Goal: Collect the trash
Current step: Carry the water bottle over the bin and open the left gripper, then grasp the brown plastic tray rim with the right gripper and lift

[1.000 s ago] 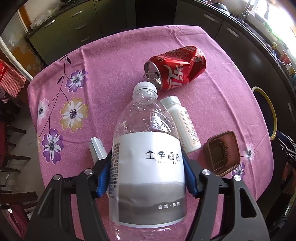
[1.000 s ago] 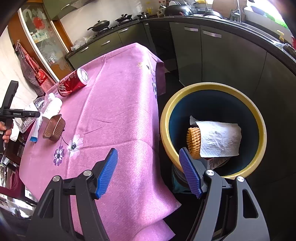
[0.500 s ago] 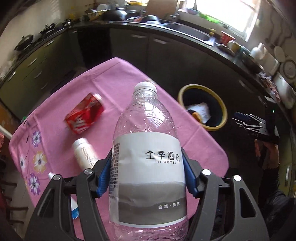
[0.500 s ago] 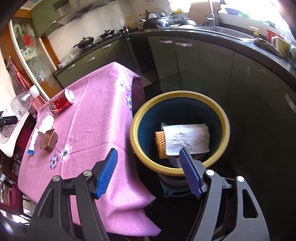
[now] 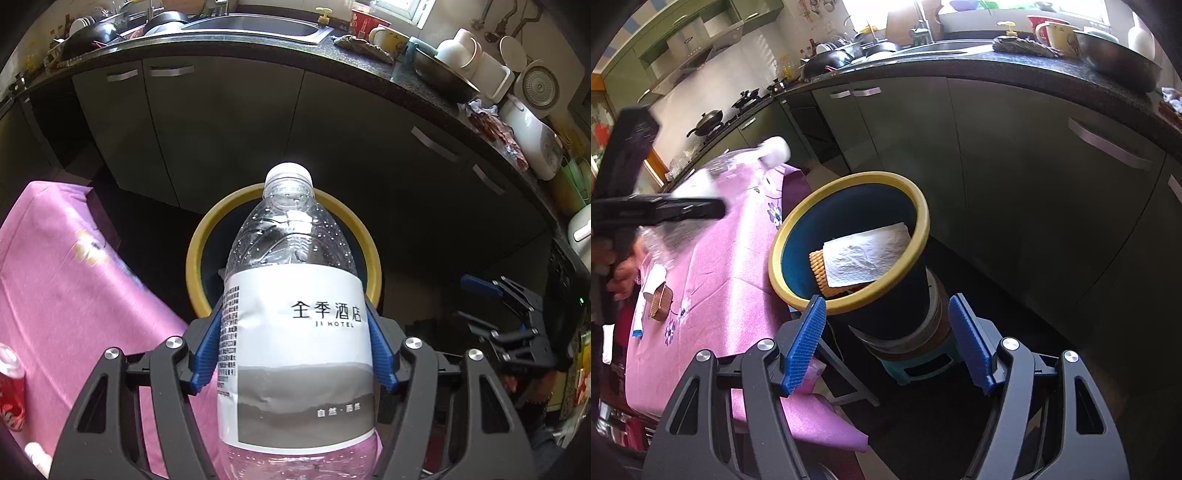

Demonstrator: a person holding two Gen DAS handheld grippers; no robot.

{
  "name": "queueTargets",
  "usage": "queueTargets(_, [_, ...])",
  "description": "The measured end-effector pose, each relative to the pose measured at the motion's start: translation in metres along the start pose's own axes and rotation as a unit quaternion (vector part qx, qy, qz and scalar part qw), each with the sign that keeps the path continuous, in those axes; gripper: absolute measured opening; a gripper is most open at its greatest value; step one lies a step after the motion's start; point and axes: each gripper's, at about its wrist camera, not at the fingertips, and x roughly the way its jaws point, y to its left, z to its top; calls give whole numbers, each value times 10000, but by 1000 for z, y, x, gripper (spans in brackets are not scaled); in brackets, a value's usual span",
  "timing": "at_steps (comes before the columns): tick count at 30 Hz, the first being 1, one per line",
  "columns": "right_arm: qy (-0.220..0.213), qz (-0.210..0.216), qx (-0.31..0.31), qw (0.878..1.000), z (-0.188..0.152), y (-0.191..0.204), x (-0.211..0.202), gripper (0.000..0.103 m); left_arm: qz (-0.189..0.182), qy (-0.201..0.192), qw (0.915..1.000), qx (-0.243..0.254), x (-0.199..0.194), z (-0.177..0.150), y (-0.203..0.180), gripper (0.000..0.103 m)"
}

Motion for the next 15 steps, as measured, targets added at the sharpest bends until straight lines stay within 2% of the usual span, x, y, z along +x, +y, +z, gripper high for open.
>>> queueTargets(1, [4, 2, 29, 10000, -1, -2, 0, 68, 65, -79, 9999, -44, 9, 6, 1, 76])
queueTargets(2, [10, 8, 50, 10000, -2, -4, 0, 68, 136, -160, 9998, -50, 17, 10, 1, 80])
queueTargets(4, [26, 49, 72, 10000, -4, -6, 0, 69, 220, -242, 9994, -66, 22, 10, 3, 80])
queueTargets(6, [44, 78, 54, 9999, -6, -6, 0, 69, 116, -303, 9994, -132, 13, 3, 7, 80])
queueTargets(8, [57, 103, 49, 9999, -6, -4, 2, 69, 106, -480, 9987, -128, -8, -10, 9, 80])
queueTargets(10, [70, 140, 27, 9999, -6, -1, 5, 69, 179, -815, 9965, -84, -37, -27, 9, 80])
queueTargets(15, [107, 294, -162, 9994, -3, 21, 11, 69, 355, -1652, 9854, -189, -121, -84, 16, 84])
